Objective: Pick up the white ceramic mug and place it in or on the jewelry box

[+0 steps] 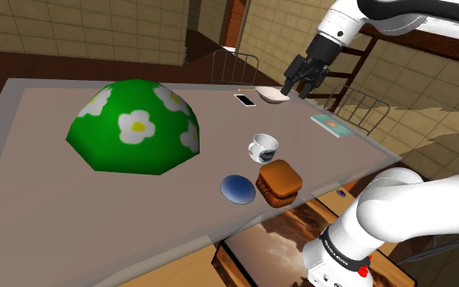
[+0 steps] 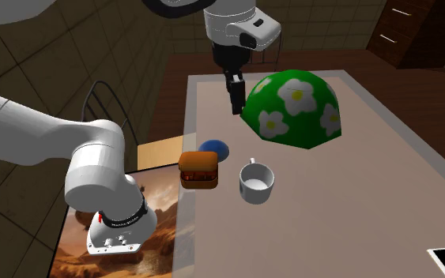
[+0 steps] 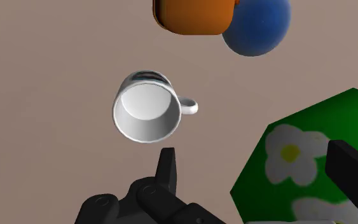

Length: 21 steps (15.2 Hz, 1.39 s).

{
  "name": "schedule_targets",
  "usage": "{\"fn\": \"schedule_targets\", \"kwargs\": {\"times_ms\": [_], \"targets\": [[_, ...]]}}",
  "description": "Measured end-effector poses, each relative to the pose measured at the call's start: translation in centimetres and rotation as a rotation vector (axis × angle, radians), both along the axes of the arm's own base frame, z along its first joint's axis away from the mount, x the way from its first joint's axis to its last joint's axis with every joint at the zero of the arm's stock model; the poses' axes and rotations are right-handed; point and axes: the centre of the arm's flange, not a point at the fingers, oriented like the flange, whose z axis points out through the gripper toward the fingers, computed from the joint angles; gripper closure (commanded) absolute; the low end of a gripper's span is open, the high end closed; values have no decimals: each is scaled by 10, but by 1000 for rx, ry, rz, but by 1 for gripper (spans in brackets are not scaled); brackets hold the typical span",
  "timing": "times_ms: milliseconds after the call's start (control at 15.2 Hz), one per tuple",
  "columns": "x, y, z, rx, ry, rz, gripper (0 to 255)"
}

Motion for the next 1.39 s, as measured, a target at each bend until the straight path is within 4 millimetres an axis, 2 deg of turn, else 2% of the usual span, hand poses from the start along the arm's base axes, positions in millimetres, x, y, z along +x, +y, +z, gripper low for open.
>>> {"fn": "schedule_targets", "kwargs": {"times_ms": [132,330,924,1386], "targets": [[3,-3,-3,-2,4,-2,0],[16,-13,-31,-13,26,-10,0],[55,-64,-133,-52,103,-37,0],[77,-106,-208,-81,161,-56,0]]}}
